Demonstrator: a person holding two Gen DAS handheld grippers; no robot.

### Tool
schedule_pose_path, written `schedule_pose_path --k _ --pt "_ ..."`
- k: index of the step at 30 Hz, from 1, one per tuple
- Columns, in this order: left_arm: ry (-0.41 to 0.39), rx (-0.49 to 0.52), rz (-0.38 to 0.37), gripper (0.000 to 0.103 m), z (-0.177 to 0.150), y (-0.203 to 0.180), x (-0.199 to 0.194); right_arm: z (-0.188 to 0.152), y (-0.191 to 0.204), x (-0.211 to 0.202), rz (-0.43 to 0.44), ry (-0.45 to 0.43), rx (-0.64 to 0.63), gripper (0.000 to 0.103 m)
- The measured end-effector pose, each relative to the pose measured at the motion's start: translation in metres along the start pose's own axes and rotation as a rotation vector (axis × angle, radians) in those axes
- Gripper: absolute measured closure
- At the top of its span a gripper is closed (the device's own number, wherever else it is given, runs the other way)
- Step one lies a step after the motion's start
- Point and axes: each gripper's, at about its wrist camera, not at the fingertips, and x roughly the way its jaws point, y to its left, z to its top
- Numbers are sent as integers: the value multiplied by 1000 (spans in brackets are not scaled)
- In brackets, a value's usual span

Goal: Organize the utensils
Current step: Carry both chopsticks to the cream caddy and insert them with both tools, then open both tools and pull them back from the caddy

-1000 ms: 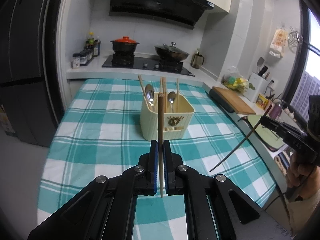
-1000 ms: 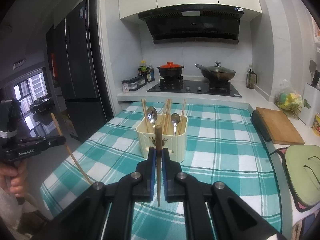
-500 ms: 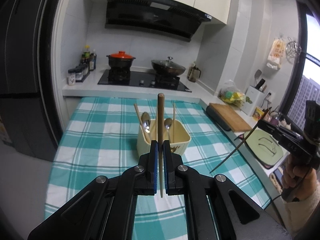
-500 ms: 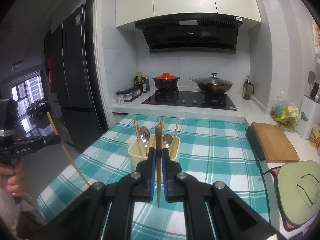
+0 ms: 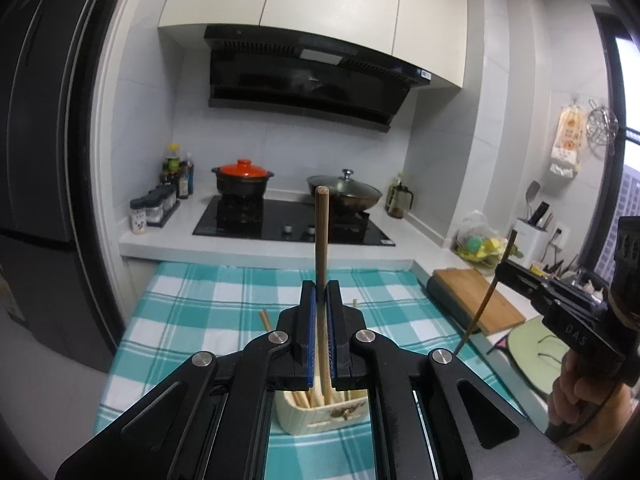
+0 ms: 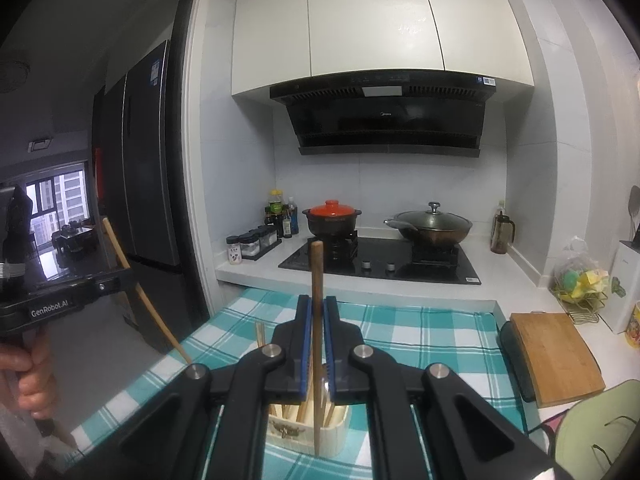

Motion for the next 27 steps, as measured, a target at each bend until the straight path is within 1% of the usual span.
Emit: schedule_pose_path --k 6,10,13,15,19,22,25,26,27 --pt "57 -10 25 100 -2 0 61 0 -9 51 24 4 46 97" --pt "140 -16 21 100 -13 3 95 -5 -18 85 42 39 88 97" --pt "220 -9 25 100 -27 4 120 -13 -20 113 64 111 94 97" --pt "279 -12 26 100 -37 5 137 -23 -19 136 73 189 88 97" --pt "373 -58 18 100 -56 13 167 -51 -23 180 67 333 119 97" --pt "414 -66 24 100 -69 14 182 -72 -27 206 72 411 157 97" --pt "424 -78 41 99 -75 16 189 -84 -27 222 68 447 160 97" --pt "416 -83 51 96 -76 17 187 -87 -28 228 66 459 158 97" --pt "410 -84 56 93 -76 18 184 -90 -28 233 61 469 159 94"
